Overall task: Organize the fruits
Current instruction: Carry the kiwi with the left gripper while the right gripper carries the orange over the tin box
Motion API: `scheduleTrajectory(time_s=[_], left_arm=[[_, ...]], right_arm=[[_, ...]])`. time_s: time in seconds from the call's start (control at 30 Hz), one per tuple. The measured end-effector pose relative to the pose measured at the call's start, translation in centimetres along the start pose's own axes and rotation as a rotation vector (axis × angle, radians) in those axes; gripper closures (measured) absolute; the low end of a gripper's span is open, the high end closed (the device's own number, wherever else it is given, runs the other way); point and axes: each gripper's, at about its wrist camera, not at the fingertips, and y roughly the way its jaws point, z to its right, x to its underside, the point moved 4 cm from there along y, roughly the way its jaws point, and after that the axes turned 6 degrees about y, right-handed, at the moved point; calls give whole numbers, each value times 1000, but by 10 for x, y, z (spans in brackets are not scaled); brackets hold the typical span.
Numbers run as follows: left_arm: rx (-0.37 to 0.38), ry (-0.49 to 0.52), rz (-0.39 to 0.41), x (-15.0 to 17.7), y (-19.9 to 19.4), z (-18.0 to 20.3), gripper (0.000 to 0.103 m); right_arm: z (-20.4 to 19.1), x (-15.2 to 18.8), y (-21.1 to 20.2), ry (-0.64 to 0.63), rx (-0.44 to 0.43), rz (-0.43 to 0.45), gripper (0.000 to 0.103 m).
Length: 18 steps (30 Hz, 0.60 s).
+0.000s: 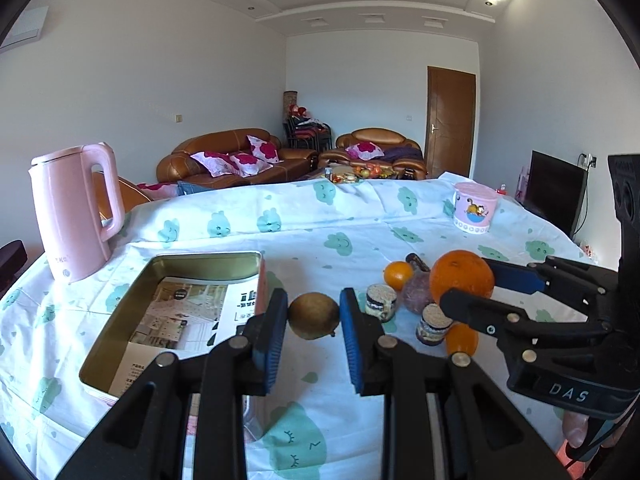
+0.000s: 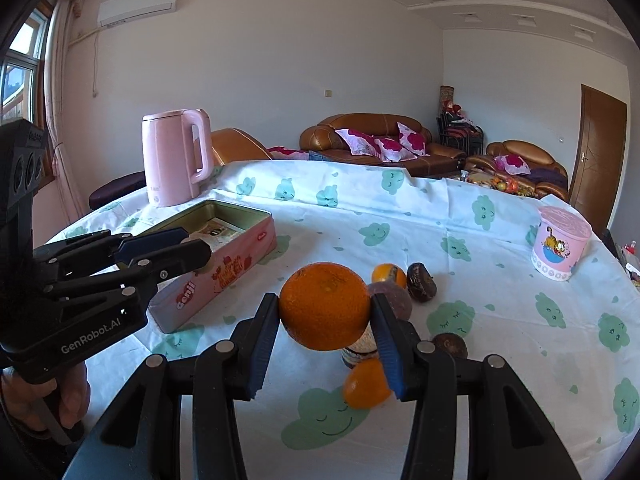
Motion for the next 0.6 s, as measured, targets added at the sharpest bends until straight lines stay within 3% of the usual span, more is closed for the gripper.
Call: scheduleTrajectory(time_s=[0.6], left_arm=[[-97, -56, -32, 4, 9, -49, 75]], right_arm=[[-43, -39, 17, -72, -71, 33, 54]])
